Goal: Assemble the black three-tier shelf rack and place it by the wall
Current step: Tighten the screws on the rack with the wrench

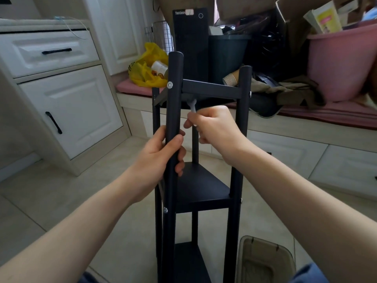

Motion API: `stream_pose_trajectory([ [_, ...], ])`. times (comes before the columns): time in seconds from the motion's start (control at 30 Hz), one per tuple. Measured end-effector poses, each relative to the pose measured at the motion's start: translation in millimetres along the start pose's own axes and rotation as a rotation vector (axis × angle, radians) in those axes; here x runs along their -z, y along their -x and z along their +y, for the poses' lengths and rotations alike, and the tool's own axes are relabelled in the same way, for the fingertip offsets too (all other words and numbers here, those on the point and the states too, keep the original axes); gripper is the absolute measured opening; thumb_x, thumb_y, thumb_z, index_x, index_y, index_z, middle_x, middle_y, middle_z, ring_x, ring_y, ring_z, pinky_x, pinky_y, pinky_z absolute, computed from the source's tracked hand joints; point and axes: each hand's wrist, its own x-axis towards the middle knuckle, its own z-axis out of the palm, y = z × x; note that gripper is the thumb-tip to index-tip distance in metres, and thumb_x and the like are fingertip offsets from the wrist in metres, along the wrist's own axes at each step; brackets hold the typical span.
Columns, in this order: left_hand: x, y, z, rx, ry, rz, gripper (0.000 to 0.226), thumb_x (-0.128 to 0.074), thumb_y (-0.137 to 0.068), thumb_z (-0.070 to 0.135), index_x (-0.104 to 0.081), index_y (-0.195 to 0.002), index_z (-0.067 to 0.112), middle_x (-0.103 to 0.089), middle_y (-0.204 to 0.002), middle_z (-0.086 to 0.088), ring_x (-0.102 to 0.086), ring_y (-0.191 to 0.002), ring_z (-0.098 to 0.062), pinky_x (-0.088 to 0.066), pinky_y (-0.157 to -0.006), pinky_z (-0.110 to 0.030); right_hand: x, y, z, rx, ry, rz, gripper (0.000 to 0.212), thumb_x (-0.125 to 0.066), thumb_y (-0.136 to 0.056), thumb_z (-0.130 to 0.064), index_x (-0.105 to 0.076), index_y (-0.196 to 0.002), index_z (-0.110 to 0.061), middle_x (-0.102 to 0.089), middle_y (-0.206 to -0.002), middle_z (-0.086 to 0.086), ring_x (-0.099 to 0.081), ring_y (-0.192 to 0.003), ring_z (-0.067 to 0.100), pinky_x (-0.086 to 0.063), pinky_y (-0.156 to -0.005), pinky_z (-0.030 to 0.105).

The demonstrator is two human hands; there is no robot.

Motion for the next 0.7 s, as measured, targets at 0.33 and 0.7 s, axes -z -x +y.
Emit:
stream_pose_trajectory([
  [0.33, 5.1, 3.4, 2.5, 0.018, 0.022, 0.008, 0.035, -0.056, -0.088, 0.038, -0.053, -0.115, 0.017, -0.052, -0.070, 0.000, -0.048, -0.058, -0.017, -0.049, -0.059, -0.032, -11.3, -11.1, -2.0, 0.145, -0.111, 0.081, 0.031, -0.056, -0.098, -0.015, -0.067, -0.069, -0.010, -0.052, -0.044, -0.019, -0.047, -0.048, -0.003, -0.044, -0.062, 0.024],
  [0.7, 6.2, 4.9, 2.3, 0.033, 0.066, -0.039, 0.030, -0.063, -0.093, 0.037, -0.055, -0.115, 0.017, -0.050, -0.071, -0.003, -0.048, -0.058, -0.018, -0.049, -0.058, -0.031, -18.9, -15.5, 5.2, 0.200, -0.112, 0.121, 0.031, -0.059, -0.096, -0.012, -0.071, -0.071, -0.001, -0.057, -0.052, -0.005, -0.053, -0.052, 0.006, -0.044, -0.061, 0.027],
])
